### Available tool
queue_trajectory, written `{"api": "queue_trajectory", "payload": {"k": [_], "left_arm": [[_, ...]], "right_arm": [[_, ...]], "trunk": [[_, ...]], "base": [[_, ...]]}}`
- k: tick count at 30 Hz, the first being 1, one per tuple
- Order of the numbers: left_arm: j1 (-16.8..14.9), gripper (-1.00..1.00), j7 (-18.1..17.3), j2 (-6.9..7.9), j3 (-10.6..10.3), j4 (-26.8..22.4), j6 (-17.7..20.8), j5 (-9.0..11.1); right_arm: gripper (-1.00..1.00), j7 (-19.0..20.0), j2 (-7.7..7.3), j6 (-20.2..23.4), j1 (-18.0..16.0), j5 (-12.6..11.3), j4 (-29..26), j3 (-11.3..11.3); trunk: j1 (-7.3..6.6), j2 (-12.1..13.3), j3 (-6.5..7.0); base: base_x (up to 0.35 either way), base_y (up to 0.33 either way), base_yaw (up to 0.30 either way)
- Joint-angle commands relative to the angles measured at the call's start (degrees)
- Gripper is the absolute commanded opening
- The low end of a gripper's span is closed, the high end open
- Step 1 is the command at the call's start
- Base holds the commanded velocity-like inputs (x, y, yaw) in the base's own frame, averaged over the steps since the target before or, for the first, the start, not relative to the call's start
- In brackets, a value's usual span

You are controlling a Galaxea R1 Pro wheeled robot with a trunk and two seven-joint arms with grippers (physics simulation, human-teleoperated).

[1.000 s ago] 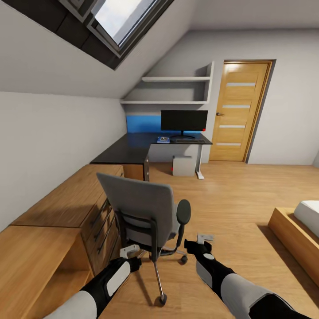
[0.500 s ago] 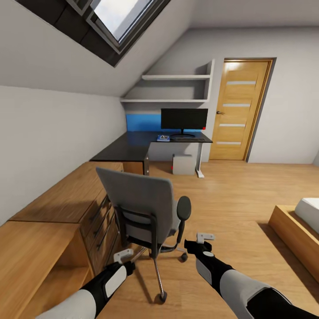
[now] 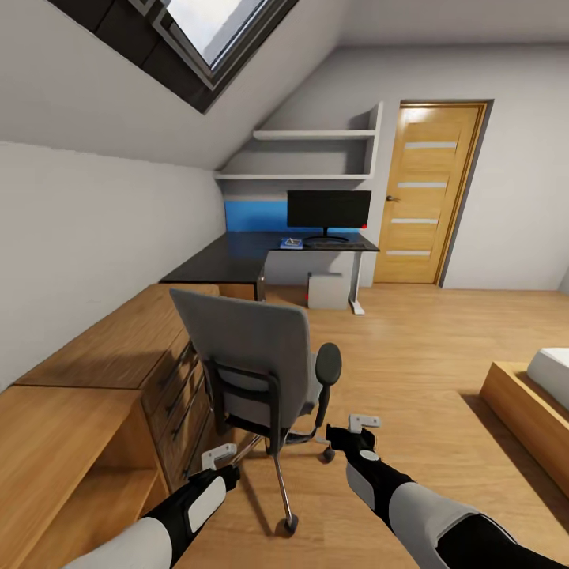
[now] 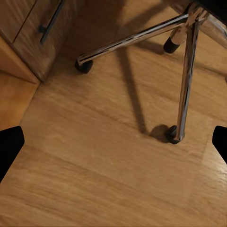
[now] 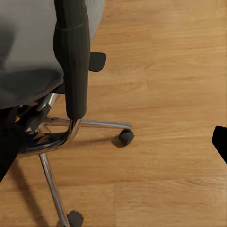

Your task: In the bedroom, organize the workspace by keeping the computer under the desk, ensuring the monitor is on the desk, placing the keyboard on the desk next to the monitor, placing the mouse on the desk next to the keyboard, moving the folder from the swivel chair onto the desk next to the mouse, stacking the notebook on top of the folder with the pen on top of the notebook, and positioning the swivel chair next to the desk.

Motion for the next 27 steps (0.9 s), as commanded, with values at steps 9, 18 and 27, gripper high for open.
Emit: {"api": "queue_trajectory", "payload": {"k": [9,18,27], "left_arm": [[-0.04,1.00,0.45,0.04,-0.49,-0.11,0.19,0.31],[-0.04,1.00,0.45,-0.12,-0.49,-0.11,0.19,0.34],[-0.02,1.00,0.45,-0.13,-0.50,-0.11,0.19,0.42]], "right_arm": [[1.00,-0.17,1.43,-2.96,0.06,-0.40,0.06,0.44],[1.00,-0.17,1.43,-3.01,0.06,-0.33,0.06,0.43],[1.00,-0.12,1.40,-3.01,0.06,-0.33,0.06,0.36]], "trunk": [[1.98,-3.65,-1.68],[3.95,-7.26,-3.29],[5.93,-10.87,-4.91]], "base": [[0.000,0.000,0.027],[0.000,0.000,0.097],[0.000,0.000,0.013]]}}
